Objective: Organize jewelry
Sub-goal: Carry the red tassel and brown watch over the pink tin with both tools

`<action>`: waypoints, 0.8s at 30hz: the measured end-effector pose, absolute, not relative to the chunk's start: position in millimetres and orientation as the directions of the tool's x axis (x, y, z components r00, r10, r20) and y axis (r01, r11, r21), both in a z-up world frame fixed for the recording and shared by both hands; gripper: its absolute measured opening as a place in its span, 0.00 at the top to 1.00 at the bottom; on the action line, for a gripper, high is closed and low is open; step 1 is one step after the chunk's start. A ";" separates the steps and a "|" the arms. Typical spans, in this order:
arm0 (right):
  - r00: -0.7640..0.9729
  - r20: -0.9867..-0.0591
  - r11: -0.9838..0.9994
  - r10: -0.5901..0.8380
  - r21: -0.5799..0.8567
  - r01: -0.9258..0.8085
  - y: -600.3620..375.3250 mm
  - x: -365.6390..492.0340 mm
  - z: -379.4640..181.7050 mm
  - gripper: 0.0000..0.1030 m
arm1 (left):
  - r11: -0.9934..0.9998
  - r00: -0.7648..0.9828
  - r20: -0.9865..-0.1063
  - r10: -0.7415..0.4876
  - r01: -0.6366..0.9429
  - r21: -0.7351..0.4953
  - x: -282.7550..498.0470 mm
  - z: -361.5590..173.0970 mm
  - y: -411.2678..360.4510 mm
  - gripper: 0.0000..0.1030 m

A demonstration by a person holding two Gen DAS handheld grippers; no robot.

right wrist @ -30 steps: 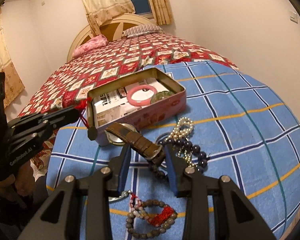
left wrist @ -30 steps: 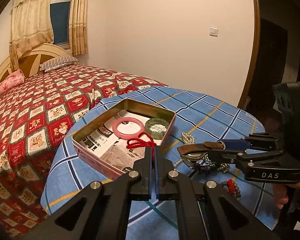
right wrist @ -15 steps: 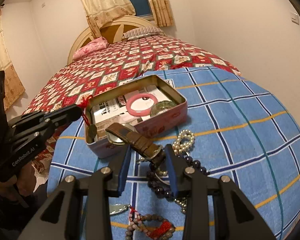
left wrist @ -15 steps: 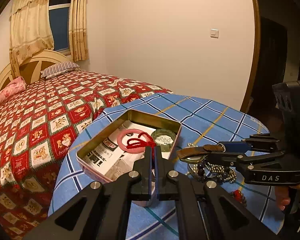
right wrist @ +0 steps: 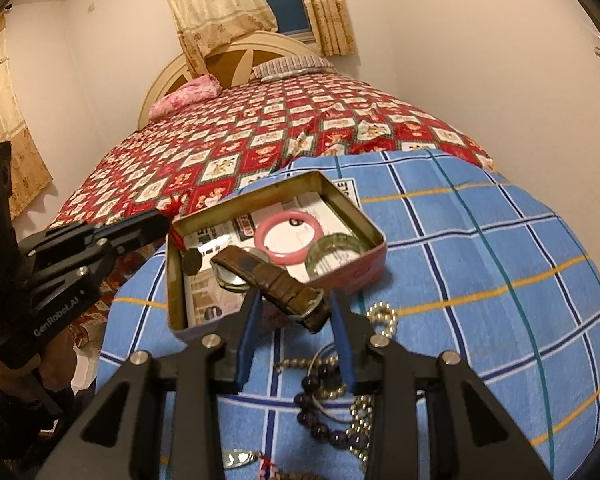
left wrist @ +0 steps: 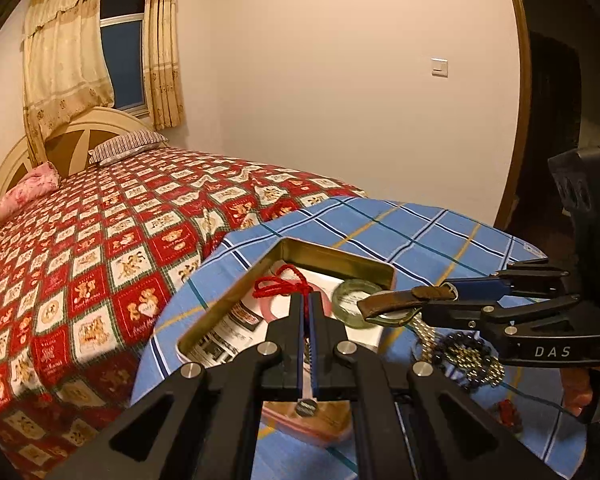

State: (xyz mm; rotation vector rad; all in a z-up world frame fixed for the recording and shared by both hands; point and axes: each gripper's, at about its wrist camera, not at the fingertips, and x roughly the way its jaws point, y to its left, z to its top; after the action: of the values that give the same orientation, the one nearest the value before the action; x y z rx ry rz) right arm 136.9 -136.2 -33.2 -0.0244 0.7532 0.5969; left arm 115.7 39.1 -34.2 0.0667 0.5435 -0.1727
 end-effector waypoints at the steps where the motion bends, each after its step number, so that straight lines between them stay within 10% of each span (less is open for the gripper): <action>1: 0.571 -0.651 0.835 0.500 0.187 -0.518 -134.9 140.2 -32.8 0.64 | 0.983 0.841 -0.521 -0.146 0.180 0.015 118.6 -34.2 41.0 0.99; 24: 0.543 -0.724 0.849 0.425 0.112 -0.516 -80.3 200.4 -56.4 0.64 | 0.984 0.769 -0.627 -0.127 0.177 0.017 198.3 -63.7 63.6 0.99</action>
State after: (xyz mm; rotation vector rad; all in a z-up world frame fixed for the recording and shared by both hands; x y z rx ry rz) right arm 200.4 -80.3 -56.4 -0.1191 0.8257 0.5600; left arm 198.3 63.6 -63.7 0.0764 0.6739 -0.1650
